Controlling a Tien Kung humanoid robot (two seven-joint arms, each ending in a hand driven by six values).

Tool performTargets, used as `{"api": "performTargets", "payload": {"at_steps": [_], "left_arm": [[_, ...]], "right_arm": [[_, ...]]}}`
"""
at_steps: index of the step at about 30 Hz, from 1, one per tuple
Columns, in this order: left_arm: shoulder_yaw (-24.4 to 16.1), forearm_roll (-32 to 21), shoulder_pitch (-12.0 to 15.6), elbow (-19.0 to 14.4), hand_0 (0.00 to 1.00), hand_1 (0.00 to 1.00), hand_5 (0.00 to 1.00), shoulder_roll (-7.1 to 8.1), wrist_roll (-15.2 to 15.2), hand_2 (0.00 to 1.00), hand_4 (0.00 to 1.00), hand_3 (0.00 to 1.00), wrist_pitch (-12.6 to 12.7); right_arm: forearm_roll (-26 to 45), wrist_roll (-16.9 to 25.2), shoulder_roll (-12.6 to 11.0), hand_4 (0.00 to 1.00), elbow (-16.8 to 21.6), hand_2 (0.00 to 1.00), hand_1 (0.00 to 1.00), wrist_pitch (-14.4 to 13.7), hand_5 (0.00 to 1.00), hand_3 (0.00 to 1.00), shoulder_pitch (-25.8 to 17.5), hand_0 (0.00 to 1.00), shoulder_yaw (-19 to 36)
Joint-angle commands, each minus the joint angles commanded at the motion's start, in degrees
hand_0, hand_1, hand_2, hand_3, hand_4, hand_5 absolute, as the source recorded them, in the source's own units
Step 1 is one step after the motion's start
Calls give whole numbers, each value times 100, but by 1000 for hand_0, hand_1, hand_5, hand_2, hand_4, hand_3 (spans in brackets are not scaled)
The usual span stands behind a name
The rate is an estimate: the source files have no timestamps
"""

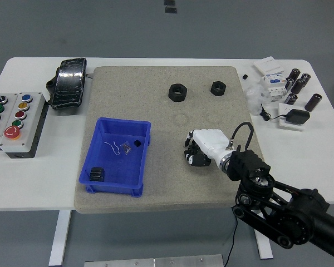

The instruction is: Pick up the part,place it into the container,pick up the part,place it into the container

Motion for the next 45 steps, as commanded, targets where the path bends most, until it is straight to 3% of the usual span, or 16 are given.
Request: {"api": "performTargets", "payload": {"at_steps": [1,2,11,13,14,19,20,25,26,31,32,37,43,45], "left_arm": [[-4,4,1,0,662,572,400,1,0,576,704,628,0],[-7,7,2,0,662,572,401,3,0,576,704,627,1],[-7,5,1,0,662,572,403,6,-6,577,703,628,1],[-11,10,2,0,662,572,403,5,-5,577,703,628,1],[-11,10,2,0,662,572,404,4,-5,577,704,628,1],[-15,14,0,0,662,572,404,3,-2,577,704,628,-1],[-13,12,-1,0,662,572,405,3,-2,577,704,628,-1],[-9,9,-2,0,662,572,405,2,-2,577,704,628,-2],[-10,10,-1,0,662,572,409,2,-1,577,705,629,-2],[-19,17,5,0,662,572,409,4,1,577,705,629,-2],[-19,17,6,0,662,571,417,5,1,578,707,628,-1],[-17,12,7,0,662,571,417,2,2,578,707,628,-3],[-22,11,13,0,662,572,419,4,5,578,708,629,-5],[-30,18,15,0,662,572,421,6,7,578,709,629,-7]], "right_arm": [[-2,11,-4,309,-17,441,458,-15,116,476,1,283,-4],[-7,19,-7,230,-30,339,420,-24,117,391,2,266,-6],[-18,59,-31,218,-84,335,413,-55,130,383,-3,256,-25],[-1,83,-33,218,-67,335,413,-108,130,383,-4,256,-16],[8,95,-33,255,-58,372,436,-136,70,416,-3,268,-10],[46,193,-33,255,-4,372,436,-380,70,416,13,268,26],[49,209,-33,297,2,475,468,-419,62,463,15,272,31],[18,227,-45,297,45,475,468,-517,62,463,10,272,72],[-4,194,-51,436,66,662,531,-477,294,652,5,272,90],[-268,-274,-166,436,424,662,531,53,294,652,-51,272,225],[-344,-383,-201,882,525,848,510,167,460,899,-66,238,254],[-620,-1030,-437,882,1120,848,510,887,460,899,-155,238,405],[-345,-1030,-675,898,1840,857,485,1743,463,906,-255,220,537],[-121,-1030,-709,895,1993,820,459,1993,439,865,-277,212,535]]}}
